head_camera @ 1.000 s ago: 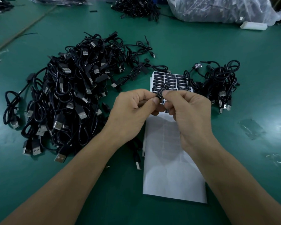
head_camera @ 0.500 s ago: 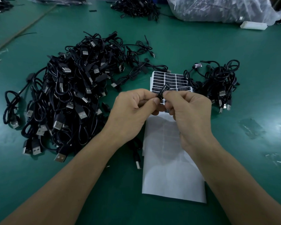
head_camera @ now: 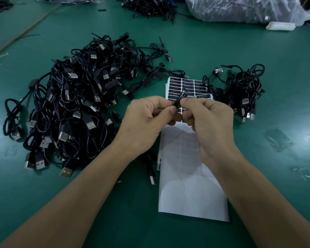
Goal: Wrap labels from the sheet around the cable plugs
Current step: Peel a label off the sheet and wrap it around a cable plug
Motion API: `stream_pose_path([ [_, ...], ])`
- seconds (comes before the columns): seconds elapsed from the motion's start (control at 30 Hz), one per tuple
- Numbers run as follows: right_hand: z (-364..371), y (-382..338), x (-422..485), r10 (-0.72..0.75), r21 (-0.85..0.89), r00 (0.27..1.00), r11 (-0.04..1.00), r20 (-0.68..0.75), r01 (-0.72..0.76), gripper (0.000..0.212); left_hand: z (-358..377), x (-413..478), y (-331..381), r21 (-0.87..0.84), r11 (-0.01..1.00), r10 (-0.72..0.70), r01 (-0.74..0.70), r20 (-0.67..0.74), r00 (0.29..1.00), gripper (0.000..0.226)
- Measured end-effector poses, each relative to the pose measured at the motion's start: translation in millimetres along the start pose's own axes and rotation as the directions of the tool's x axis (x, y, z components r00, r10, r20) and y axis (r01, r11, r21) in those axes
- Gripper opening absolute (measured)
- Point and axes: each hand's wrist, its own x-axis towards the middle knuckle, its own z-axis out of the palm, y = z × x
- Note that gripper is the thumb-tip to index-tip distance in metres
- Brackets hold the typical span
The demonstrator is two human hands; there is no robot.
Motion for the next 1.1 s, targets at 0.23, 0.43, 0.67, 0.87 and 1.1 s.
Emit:
stream_pose_path([
  [0.23,-0.1,1.2,1.2,-0.006,-0.002,0.999,1.000,0.045,0.006,0.033,-0.3,0.7,-1.0,0.006,1.000,-0.005,0.005,-0.014,1.000,0.013],
  [0.43,-0.2,1.3,1.0,-0.019,0.002,0.998,1.000,0.056,0.019,0.036,0.4,1.5,-1.8,-0.002,1.000,-0.009,0.009,-0.024,1.000,0.015],
  [0.67,-0.1,2.2,2.0,-0.039,-0.021,0.999,0.999,0.037,0.040,0.029,0.6,1.9,-4.0,0.001,1.000,-0.011,0.011,-0.035,0.999,0.014],
  [0.87,0.2,2.1,1.4,-0.037,-0.038,0.999,0.999,0.030,0.038,0.033,1.1,1.7,-3.6,0.002,1.000,-0.007,0.007,-0.024,1.000,0.014],
  [1.1,0.3,3.4,1.7,-0.032,-0.046,0.999,0.998,0.016,0.032,0.033,0.9,1.2,-3.0,0.006,1.000,0.001,-0.001,-0.017,1.000,0.013],
])
